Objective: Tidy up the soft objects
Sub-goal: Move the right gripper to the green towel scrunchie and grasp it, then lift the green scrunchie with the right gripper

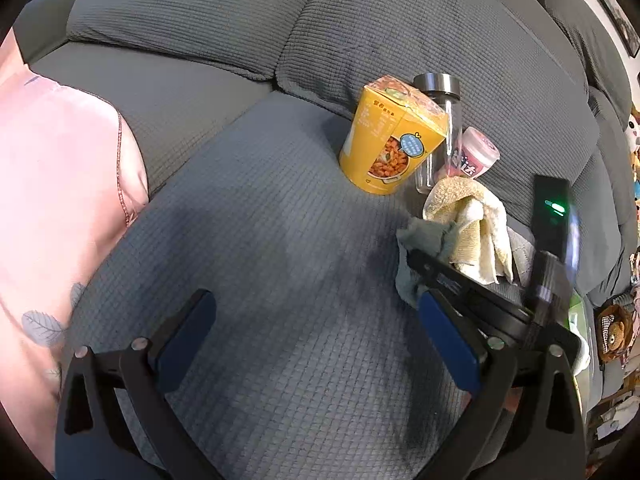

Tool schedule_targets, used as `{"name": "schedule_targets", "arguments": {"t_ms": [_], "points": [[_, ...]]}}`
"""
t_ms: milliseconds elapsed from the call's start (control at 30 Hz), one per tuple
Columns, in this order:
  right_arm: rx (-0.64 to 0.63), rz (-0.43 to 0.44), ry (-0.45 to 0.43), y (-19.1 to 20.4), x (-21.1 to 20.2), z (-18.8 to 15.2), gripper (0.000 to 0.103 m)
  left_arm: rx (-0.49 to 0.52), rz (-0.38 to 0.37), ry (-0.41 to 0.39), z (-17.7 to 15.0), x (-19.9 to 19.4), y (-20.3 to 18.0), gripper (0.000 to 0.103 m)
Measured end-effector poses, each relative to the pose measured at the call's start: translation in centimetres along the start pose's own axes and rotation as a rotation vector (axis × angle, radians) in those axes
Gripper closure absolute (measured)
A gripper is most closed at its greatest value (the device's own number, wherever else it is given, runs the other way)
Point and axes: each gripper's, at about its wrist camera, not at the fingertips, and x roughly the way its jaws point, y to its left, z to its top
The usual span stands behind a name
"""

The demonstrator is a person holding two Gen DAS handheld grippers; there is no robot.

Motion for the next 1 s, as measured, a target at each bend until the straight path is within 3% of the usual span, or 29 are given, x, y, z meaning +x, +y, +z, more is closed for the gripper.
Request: {"name": "schedule_targets", "arguments": {"t_ms": [267, 467, 500, 567, 600, 633, 667, 733, 800, 900, 1000], "points": [[0.003, 0.100, 0.012, -3.1, -7.2, -4.4, 0.085, 0.007, -0.023, 0.006, -0.2, 0.4, -0.3, 0.002], [0.009, 0.064, 0.099, -5.3, -7.6, -5.8, 0.085, 0.002, -0.089, 0.047, -0.8, 0.8, -1.0, 0.003], [0.021, 0.064, 0.115, -6.2, -7.5, -5.7, 0.080, 0.004, -0.095, 0.051, -0.9, 0.8, -1.1, 0.003], [0.050, 0.072, 0.136, -7.4, -7.7, -5.9, 0.056, 0.014, -0.106, 0.067, -1.2, 1.1, -1.5, 0.003], [0.057, 0.081, 0.119, -7.9, -8.2, -6.0, 0.037, 0.016, -0.121, 0.082, -1.3, 1.4, -1.7, 0.003], [0.072, 0.083, 0.072, -8.7, -9.0, -5.8, 0.028, 0.013, -0.141, 0.099, -1.4, 1.5, -1.8, 0.003], [0.082, 0.082, 0.042, -9.2, -9.7, -5.7, 0.027, 0.008, -0.158, 0.111, -1.5, 1.7, -1.9, 0.003], [0.129, 0.084, -0.012, -10.8, -11.2, -5.3, 0.027, 0.002, -0.231, 0.165, -1.8, 2.1, -2.3, 0.009], [0.188, 0.101, -0.027, -12.4, -11.9, -5.2, 0.027, 0.013, -0.267, 0.206, -2.2, 2.5, -3.0, 0.029], [0.231, 0.180, -0.039, -13.4, -11.8, -5.3, 0.027, 0.073, -0.306, 0.285, -3.4, 3.3, -4.8, 0.048], [0.254, 0.248, -0.015, -12.9, -11.0, -5.5, 0.029, 0.129, -0.379, 0.323, -4.5, 3.5, -6.6, 0.054]]}}
